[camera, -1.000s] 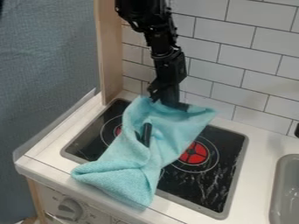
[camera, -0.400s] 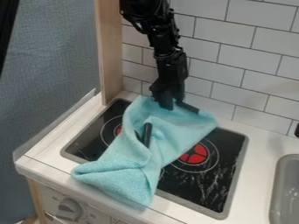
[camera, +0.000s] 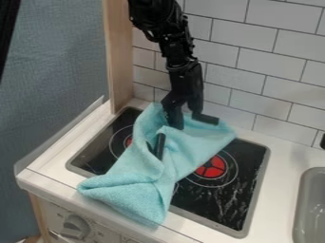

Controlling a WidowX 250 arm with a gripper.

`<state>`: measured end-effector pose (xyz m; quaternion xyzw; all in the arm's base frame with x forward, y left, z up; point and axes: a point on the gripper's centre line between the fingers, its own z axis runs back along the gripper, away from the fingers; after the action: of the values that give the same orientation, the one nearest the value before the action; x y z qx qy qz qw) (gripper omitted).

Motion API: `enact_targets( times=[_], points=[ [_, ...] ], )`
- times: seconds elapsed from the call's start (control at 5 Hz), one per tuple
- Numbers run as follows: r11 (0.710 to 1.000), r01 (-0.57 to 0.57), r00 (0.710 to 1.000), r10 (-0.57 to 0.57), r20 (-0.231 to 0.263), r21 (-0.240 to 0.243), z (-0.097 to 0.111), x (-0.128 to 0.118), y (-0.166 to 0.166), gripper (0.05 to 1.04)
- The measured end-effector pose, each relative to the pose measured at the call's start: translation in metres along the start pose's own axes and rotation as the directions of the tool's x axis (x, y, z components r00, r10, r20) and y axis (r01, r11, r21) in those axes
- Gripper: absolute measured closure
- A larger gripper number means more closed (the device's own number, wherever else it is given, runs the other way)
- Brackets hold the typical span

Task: Unfold the cloth from centre to bottom

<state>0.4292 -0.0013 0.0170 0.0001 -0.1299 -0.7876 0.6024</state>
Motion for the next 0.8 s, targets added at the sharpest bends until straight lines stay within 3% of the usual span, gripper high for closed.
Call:
enact_targets(
  times=[0.4, 0.6, 0.8],
  points=[
    [0.991, 0.025, 1.0, -0.023, -0.017, 0.129, 0.051, 0.012, 0.0, 0.085],
    [0.987, 0.065, 0.995, -0.053, -0.082, 0.145, 0.077, 0.014, -0.01, 0.085],
    [0.982, 0.18, 0.972, -0.187, -0.14, -0.063, 0.074, 0.011, -0.035, 0.084]
  ],
)
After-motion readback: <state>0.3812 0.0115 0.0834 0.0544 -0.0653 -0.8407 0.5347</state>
